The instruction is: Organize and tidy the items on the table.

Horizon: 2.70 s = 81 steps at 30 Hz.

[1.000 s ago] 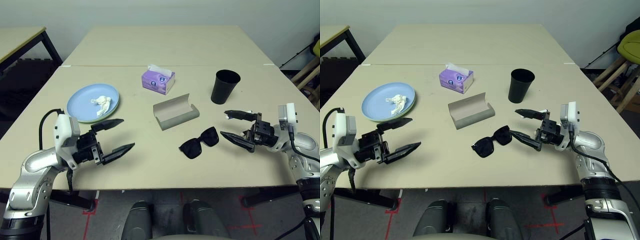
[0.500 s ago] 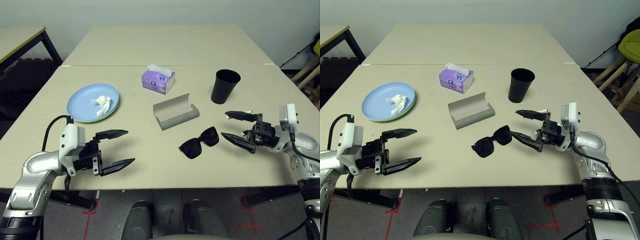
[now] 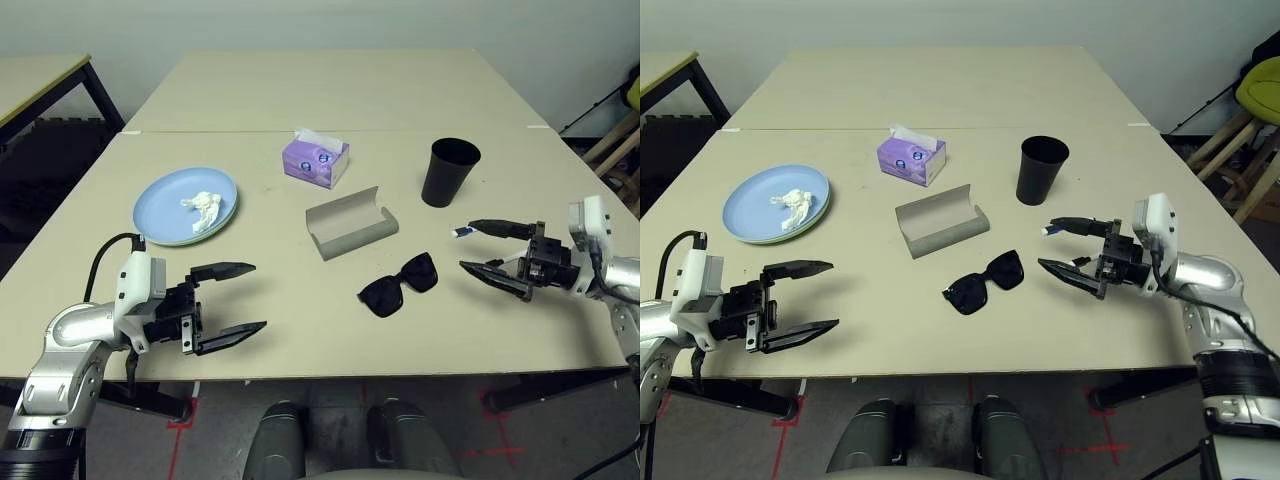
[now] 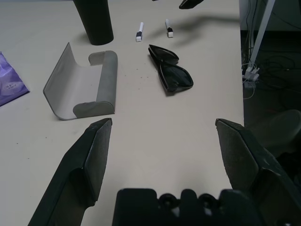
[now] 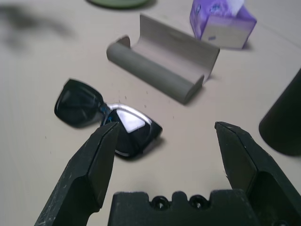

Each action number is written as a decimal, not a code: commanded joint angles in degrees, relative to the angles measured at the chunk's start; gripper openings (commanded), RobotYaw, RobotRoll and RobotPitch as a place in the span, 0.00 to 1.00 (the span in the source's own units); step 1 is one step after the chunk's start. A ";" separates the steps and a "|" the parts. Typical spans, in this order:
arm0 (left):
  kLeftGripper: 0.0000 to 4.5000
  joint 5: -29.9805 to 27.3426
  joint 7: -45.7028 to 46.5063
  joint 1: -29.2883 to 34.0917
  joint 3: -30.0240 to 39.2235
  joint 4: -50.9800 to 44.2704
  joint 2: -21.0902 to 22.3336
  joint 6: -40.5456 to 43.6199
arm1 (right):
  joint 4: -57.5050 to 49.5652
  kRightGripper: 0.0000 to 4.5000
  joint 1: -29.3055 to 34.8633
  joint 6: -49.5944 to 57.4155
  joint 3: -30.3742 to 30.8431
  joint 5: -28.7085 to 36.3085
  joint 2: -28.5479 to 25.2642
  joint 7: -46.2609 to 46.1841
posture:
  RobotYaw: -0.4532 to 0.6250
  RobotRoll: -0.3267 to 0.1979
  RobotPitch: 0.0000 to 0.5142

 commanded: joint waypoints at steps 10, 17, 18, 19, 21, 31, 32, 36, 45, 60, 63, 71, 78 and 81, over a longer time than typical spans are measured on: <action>1.00 -1.16 -1.91 -1.34 0.06 0.25 3.33 1.13 | -0.49 1.00 -1.86 1.97 4.36 -7.02 -2.36 -1.16 | 0.49 0.62 0.10; 1.00 -0.89 2.05 -2.74 0.52 0.42 3.59 5.03 | -1.90 1.00 -1.76 2.08 4.17 -7.58 -2.43 -1.37 | 0.49 0.62 0.10; 1.00 -0.97 2.57 -2.72 0.57 0.22 3.62 5.54 | -2.07 1.00 -1.83 2.14 4.16 -7.60 -2.46 -1.38 | 0.49 0.62 0.10; 1.00 -0.98 2.72 -2.66 0.53 0.05 3.71 5.76 | -2.35 1.00 -2.00 2.37 4.12 -7.46 -2.52 -1.25 | 0.49 0.62 0.10; 1.00 -0.74 2.95 -2.38 0.46 -0.23 4.02 6.05 | -2.92 1.00 -2.46 2.71 4.08 -7.46 -2.73 -1.28 | 0.49 0.62 0.10; 1.00 -0.99 2.39 -0.99 1.05 -0.45 3.75 4.81 | -9.15 1.00 -8.47 9.55 5.06 -8.61 -5.21 -2.29 | 0.49 0.62 0.11; 1.00 -0.88 1.93 -0.86 1.07 -0.27 3.83 4.31 | -9.39 1.00 -8.67 9.70 5.11 -8.63 -5.24 -2.20 | 0.49 0.62 0.11; 1.00 -2.52 0.86 -0.59 1.89 -0.46 2.99 3.31 | -10.36 1.00 -9.04 9.75 5.82 -8.66 -5.35 -1.51 | 0.50 0.62 0.12; 1.00 -6.41 0.72 -0.35 3.08 -1.46 1.17 3.22 | -11.96 1.00 -8.97 9.44 7.93 -9.13 -5.14 -0.53 | 0.50 0.62 0.13; 1.00 -10.81 1.37 1.49 4.58 -3.05 -1.37 4.31 | -13.33 1.00 -8.67 9.82 8.41 -8.84 -5.52 0.02 | 0.49 0.62 0.15; 1.00 -10.58 0.51 1.68 4.44 -2.69 -1.24 3.70 | -13.93 1.00 -9.10 10.24 8.65 -8.90 -5.45 -0.08 | 0.49 0.62 0.14; 1.00 -10.23 -0.66 1.59 4.46 -1.56 -1.39 2.69 | -15.21 1.00 -11.83 13.33 10.24 -10.34 -5.44 -0.84 | 0.49 0.62 0.15; 1.00 -9.94 -0.91 1.11 4.13 -0.65 -1.63 2.18 | -12.57 1.00 -18.71 13.75 17.70 -17.54 -5.01 1.08 | 0.49 0.62 0.15; 1.00 -9.86 -0.68 0.79 4.00 -0.43 -1.86 2.05 | -11.27 1.00 -22.33 17.76 20.54 -18.83 -3.75 2.14 | 0.49 0.62 0.15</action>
